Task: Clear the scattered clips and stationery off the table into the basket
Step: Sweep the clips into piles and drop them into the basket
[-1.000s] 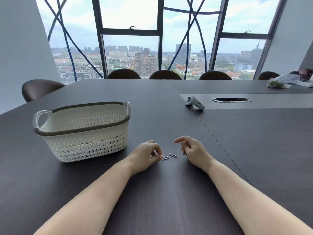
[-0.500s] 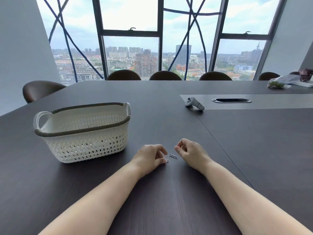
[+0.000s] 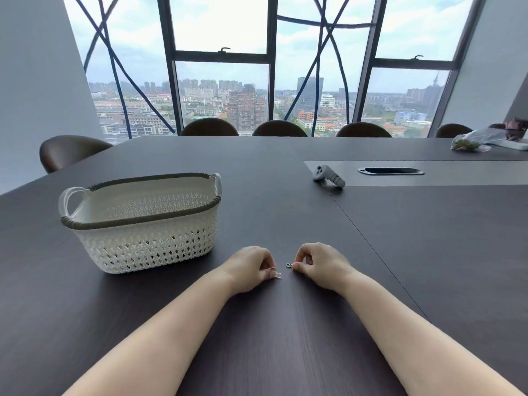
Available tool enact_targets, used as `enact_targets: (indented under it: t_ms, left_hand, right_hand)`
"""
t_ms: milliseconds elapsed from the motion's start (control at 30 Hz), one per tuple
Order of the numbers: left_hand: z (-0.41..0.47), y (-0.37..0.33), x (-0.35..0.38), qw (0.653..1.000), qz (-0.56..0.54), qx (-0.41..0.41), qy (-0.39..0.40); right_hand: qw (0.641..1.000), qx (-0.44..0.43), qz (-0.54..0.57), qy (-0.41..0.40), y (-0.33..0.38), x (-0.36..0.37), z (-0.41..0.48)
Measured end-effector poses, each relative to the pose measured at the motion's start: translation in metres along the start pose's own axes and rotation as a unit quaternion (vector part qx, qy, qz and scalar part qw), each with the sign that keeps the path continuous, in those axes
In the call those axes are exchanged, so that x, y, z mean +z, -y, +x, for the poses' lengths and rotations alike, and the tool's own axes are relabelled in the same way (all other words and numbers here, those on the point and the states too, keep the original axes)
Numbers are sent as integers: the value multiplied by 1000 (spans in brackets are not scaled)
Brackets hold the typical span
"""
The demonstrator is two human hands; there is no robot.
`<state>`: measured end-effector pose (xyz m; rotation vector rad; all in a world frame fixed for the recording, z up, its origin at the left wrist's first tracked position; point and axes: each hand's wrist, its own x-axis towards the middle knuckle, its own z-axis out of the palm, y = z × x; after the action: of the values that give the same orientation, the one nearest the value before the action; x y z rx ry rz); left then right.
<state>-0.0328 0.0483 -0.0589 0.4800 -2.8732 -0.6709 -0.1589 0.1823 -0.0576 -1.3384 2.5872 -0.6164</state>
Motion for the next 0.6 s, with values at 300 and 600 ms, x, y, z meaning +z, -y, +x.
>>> enact_targets:
  t_ms: [300, 600]
  left_hand:
    - [-4, 7, -7, 998, -23, 58, 1]
    - [-3, 11, -4, 996, -76, 44, -32]
  right_hand:
    - [1000, -2, -25, 5, 2, 1, 0]
    - [998, 25, -49, 36, 7, 0, -4]
